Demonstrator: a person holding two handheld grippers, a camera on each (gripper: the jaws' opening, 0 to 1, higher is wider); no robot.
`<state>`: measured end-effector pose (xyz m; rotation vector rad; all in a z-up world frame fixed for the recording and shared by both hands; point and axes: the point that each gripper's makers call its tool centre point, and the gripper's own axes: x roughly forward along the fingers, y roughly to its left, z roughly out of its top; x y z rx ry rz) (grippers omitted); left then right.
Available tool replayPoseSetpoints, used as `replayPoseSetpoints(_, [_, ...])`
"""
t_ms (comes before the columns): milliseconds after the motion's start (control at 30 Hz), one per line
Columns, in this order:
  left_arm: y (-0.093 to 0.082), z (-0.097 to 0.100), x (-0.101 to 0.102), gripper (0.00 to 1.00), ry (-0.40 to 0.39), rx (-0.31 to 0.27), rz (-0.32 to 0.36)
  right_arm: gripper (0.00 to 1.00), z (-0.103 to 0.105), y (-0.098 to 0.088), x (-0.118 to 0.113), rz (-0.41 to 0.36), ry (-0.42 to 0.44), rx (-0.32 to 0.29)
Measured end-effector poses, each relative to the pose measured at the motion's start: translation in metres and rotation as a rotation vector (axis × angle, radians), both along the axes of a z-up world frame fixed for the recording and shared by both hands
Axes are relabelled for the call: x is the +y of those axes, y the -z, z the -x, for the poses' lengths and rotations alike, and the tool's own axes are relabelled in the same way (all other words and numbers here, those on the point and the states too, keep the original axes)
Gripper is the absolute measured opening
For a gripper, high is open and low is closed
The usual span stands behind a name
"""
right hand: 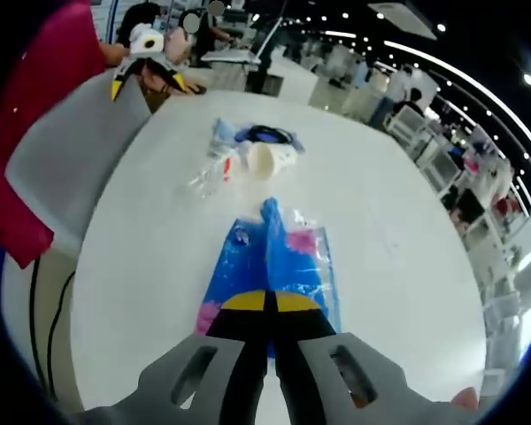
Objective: Arrange the tabletop items into an orderly group along one side of the table until the central work area is clear of visible clutter.
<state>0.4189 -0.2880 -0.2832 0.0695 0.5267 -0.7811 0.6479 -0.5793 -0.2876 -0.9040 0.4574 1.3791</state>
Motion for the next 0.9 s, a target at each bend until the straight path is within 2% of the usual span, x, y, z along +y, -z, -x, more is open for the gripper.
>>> replayPoseSetpoints(100, [0.005,0.001,0.0,0.95,0.0,0.021,-0.013,0.01,-0.004,0.004,-0.001,0.002,-0.013,0.009])
replayPoseSetpoints(333, [0.007,-0.002,0.005,0.95,-0.027,0.031,-0.02,0.01,-0.013,0.018,-0.003,0.024,-0.068,0.043])
replayPoseSetpoints(467, [0.003,-0.007,0.009,0.95,-0.049,0.006,-0.014,0.01,-0.02,0.024,-0.003,0.033,-0.086,0.055])
replayPoseSetpoints(567, [0.004,-0.01,0.015,0.95,-0.069,0.008,-0.016,0.01,-0.021,0.031,-0.003,0.041,-0.103,0.068])
replayPoseSetpoints(900, [0.01,-0.009,0.016,0.94,-0.08,0.028,-0.037,0.01,-0.032,0.049,-0.003,0.061,-0.133,0.083])
